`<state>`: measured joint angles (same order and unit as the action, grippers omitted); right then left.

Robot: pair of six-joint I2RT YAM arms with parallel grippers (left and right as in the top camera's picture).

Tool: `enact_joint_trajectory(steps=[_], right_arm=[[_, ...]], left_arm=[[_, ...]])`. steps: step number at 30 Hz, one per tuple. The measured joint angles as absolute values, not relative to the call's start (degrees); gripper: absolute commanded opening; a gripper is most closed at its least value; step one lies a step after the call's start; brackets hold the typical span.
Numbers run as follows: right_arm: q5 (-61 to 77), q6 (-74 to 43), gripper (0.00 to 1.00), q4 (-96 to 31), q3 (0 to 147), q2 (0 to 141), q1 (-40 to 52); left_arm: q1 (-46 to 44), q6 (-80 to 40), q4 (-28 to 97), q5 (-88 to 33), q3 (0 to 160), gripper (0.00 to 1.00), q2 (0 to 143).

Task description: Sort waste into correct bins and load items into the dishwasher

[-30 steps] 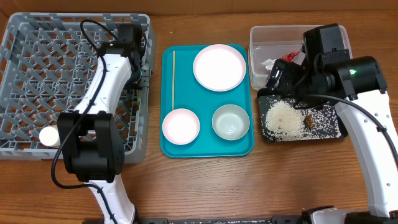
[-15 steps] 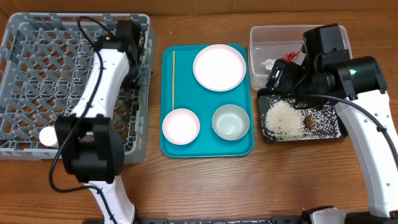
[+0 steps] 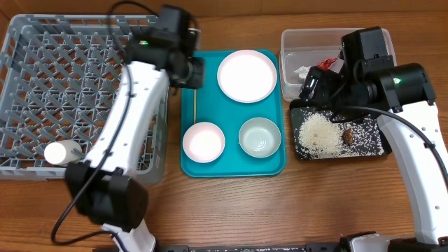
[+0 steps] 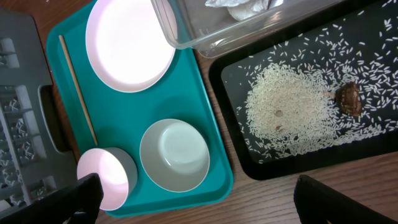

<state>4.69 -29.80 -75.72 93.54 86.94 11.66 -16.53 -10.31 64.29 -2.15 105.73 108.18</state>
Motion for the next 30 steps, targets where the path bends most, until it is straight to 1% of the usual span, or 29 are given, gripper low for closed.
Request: enact_joint_trajectory(steps=[1, 4, 5, 7, 10, 15, 21, 25, 28, 30], right_arm=[[4.69, -29.82, 1.00, -75.72, 93.54, 86.96, 11.66], [4.71, -29.80, 1.00, -75.72, 93.54, 86.94, 11.66], [4.69, -29.78, 1.00, -75.68, 93.54, 86.94, 11.66], [4.71, -29.82, 1.00, -75.68, 93.54, 86.96, 11.66], [4.71, -29.78, 1.00, -75.70, 93.54, 86.94, 11.66], [4.73, -29.80, 1.00, -75.64, 93.54, 86.96, 11.66], [4.71, -29.80, 1.00, -75.64, 93.54, 86.96, 11.66], [4.71, -29.82, 1.00, -75.64, 93.54, 86.94, 11.66], [4.71, -29.80, 1.00, -75.64, 93.54, 86.94, 11.66], [4.69, -29.80, 1.00, -75.64, 93.54, 86.94, 11.66]], left_arm=[[-17.21, -10.94, 63.72, -1.45, 105.73, 0.35, 109.10], [-19.25, -14.41, 62.41, 3.01, 105.73, 0.42, 113.23], [-19.86, -16.21, 62.11, 5.26, 105.73, 0.46, 115.37], [-20.08, -17.82, 61.69, 7.33, 105.73, 0.47, 117.64], [-19.79, -19.62, 59.37, 9.67, 105.73, 0.46, 121.34], [-18.41, -20.93, 56.86, 9.91, 105.73, 0.40, 125.71], [-17.63, -21.08, 56.64, 9.69, 105.73, 0.41, 129.23], [-17.61, -21.08, 55.94, 9.69, 105.73, 0.40, 131.35], [-17.61, -21.10, 55.81, 9.67, 105.73, 0.32, 132.29], [-17.61, -21.08, 55.77, 9.67, 105.73, 0.30, 132.35]])
